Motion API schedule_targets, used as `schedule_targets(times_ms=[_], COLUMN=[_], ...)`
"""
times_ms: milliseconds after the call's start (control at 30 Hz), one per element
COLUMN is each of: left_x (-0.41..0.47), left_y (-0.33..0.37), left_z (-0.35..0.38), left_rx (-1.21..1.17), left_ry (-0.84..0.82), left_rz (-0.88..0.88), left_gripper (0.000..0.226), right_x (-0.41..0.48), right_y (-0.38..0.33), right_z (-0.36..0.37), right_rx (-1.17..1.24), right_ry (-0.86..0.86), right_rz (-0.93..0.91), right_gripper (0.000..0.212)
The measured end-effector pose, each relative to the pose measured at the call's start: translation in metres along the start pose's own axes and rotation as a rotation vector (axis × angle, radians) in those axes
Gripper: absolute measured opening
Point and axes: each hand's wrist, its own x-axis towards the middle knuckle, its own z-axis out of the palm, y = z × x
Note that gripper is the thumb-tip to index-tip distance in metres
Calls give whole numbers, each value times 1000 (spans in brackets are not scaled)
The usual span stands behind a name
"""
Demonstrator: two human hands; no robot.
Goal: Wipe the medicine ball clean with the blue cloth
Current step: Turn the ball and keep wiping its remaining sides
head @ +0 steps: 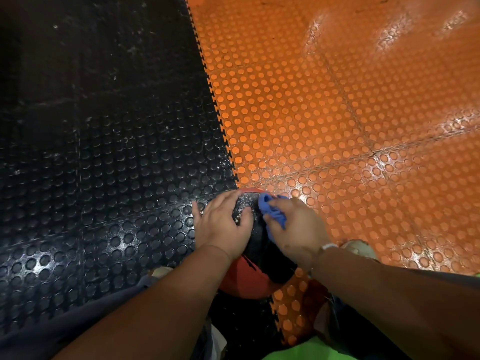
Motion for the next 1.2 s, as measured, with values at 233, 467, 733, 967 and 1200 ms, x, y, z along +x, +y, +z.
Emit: schedule_targets(times_ms=[233,467,733,967,1200], left_x=[4,-1,5,5,4], left_y=[16,19,9,9,10], left_z=[5,4,-4,-3,0], left_rx=[5,17,-16,9,-22], left_ry=[-25,-49,-64,-55,-53], left_rz=[-34,4,-34,-26,-13], left_gripper=[54,59,48,47,48], right_x=[32,36,3,13,29], right_y=[16,35,15,15,23], right_z=[-7,-18,-5,-4,-14], right_rx=[106,32,-112,-112,64], right_ry=[-59,-166,-68,-58,-79], right_rz=[149,271,21,148,303], right_gripper=[28,25,33,29,29])
